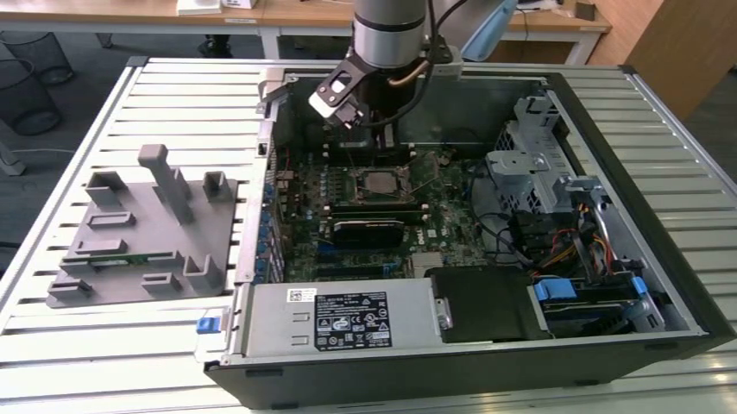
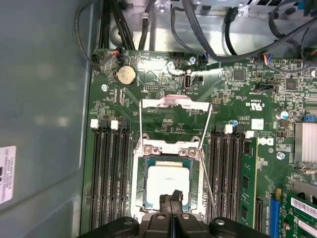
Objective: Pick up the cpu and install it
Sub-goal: 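Close the cpu cover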
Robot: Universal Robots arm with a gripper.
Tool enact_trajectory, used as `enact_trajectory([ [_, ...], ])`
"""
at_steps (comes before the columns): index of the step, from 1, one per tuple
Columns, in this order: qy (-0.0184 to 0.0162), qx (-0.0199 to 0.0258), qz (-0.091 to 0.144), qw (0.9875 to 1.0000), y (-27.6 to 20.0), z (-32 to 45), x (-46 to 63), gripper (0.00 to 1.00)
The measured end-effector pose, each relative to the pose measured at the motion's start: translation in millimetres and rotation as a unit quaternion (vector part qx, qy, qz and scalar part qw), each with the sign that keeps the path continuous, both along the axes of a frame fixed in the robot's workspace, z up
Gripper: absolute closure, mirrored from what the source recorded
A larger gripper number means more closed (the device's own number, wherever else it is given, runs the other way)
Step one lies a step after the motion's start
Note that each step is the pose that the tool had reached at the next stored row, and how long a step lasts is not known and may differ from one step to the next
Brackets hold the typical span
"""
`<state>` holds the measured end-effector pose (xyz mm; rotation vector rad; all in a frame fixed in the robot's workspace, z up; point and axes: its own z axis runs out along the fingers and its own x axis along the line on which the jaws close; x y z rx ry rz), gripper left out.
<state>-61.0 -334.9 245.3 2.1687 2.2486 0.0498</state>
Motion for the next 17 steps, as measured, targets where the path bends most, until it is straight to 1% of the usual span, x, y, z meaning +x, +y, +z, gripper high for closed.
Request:
enact_trajectory([
  [5, 0.0, 0.0003, 0.0, 1.0, 0.0, 13.1, 0.0, 0.89],
  [6, 0.0, 0.0003, 0.0, 1.0, 0.0, 14.7, 0.0, 0.89],
  [8, 0.0, 0.0004, 0.0, 1.0, -1.1, 15.2, 0.1, 0.89],
  [12, 0.0, 0.0004, 0.0, 1.0, -9.0, 15.3, 0.0, 0.89],
  [14, 0.0, -0.0004, -0.001, 1.0, -9.5, 15.2, 0.5, 0.89],
  [17, 0.0005, -0.0012, -0.001, 1.0, -9.6, 15.2, 5.3, 0.89],
])
